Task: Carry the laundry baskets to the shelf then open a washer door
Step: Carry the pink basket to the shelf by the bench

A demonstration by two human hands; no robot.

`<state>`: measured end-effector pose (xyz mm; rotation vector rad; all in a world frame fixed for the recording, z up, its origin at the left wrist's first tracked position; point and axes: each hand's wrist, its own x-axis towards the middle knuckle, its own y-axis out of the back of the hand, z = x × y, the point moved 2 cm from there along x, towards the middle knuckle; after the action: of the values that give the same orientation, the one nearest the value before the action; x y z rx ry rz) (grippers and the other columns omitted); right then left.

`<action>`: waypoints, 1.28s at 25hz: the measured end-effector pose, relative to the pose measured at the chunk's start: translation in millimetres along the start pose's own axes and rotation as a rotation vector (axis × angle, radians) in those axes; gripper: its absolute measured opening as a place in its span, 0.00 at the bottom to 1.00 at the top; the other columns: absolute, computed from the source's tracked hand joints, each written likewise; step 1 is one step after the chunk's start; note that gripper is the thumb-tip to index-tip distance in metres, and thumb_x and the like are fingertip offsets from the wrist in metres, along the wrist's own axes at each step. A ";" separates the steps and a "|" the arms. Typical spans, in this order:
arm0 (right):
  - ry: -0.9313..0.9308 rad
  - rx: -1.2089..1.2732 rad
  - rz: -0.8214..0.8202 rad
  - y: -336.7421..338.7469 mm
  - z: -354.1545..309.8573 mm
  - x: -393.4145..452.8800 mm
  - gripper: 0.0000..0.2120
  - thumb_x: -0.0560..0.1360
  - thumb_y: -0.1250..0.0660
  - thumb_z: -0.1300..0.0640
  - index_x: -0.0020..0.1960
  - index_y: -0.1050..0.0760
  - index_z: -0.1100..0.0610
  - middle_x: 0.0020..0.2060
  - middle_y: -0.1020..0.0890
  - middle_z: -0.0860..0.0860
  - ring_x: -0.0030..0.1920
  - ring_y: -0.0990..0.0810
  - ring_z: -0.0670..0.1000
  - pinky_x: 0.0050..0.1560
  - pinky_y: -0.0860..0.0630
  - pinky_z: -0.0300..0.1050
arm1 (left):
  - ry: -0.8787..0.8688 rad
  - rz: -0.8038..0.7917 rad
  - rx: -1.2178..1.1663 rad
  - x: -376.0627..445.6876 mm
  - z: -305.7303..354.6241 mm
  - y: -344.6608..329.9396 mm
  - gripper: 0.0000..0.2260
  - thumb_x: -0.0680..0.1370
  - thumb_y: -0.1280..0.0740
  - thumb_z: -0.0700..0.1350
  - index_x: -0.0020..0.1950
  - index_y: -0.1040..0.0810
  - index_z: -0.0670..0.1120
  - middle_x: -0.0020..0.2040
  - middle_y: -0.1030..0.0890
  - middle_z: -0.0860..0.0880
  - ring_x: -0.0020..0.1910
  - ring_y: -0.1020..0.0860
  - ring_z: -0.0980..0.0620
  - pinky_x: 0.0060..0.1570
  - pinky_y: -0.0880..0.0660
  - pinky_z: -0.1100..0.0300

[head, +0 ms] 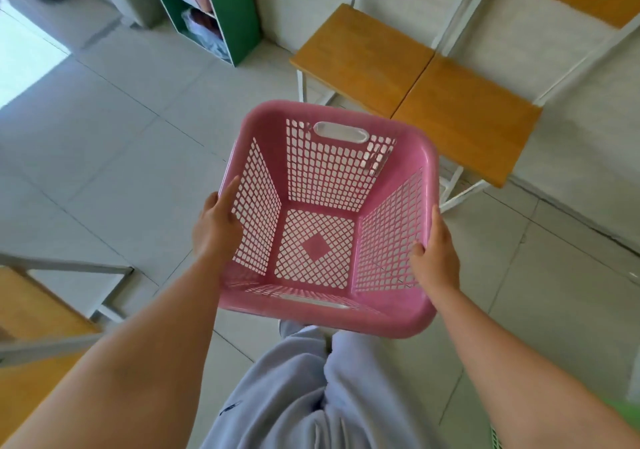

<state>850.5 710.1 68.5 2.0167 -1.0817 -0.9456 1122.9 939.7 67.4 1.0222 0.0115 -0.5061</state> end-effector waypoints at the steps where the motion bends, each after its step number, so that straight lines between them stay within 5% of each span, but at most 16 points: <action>1: 0.019 -0.005 -0.015 -9.9 -17.8 8.0 0.35 0.79 0.40 0.60 0.78 0.56 0.45 0.74 0.36 0.52 0.66 0.27 0.58 0.57 0.23 0.55 | 0.006 0.012 0.003 14.1 -9.3 11.6 0.29 0.77 0.43 0.38 0.72 0.37 0.66 0.63 0.27 0.51 0.55 0.23 0.45 0.47 0.21 0.50; 10: 0.167 -0.010 -0.119 -90.0 -180.6 127.8 0.35 0.80 0.41 0.59 0.77 0.58 0.42 0.74 0.37 0.52 0.66 0.26 0.58 0.56 0.21 0.58 | 0.127 0.108 0.005 170.7 -60.4 82.9 0.29 0.77 0.42 0.40 0.72 0.38 0.67 0.64 0.26 0.52 0.50 0.27 0.51 0.47 0.21 0.52; 16: 0.195 -0.032 -0.170 -125.6 -294.9 221.3 0.34 0.80 0.41 0.60 0.78 0.57 0.44 0.75 0.38 0.52 0.67 0.28 0.58 0.57 0.23 0.57 | 0.192 0.121 -0.008 292.1 -55.9 132.3 0.31 0.76 0.43 0.39 0.72 0.39 0.68 0.68 0.28 0.51 0.58 0.24 0.44 0.50 0.22 0.51; 25: 0.037 0.020 -0.101 -177.8 -412.4 346.9 0.36 0.79 0.39 0.59 0.77 0.57 0.42 0.75 0.37 0.53 0.66 0.25 0.58 0.54 0.20 0.57 | 0.086 0.051 -0.023 514.0 -30.5 168.7 0.31 0.74 0.42 0.36 0.72 0.34 0.64 0.66 0.27 0.52 0.58 0.24 0.48 0.47 0.32 0.59; 32: -0.170 0.082 0.059 -216.3 -476.5 426.1 0.37 0.78 0.37 0.60 0.78 0.54 0.45 0.76 0.38 0.52 0.68 0.28 0.58 0.57 0.21 0.56 | -0.082 -0.080 0.043 702.1 19.5 175.6 0.30 0.75 0.42 0.36 0.71 0.33 0.64 0.66 0.26 0.52 0.59 0.25 0.47 0.48 0.29 0.58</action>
<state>1500.1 532.7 24.1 1.9863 -1.2830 -1.0728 1811.8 717.5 51.1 1.0452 -0.0318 -0.6232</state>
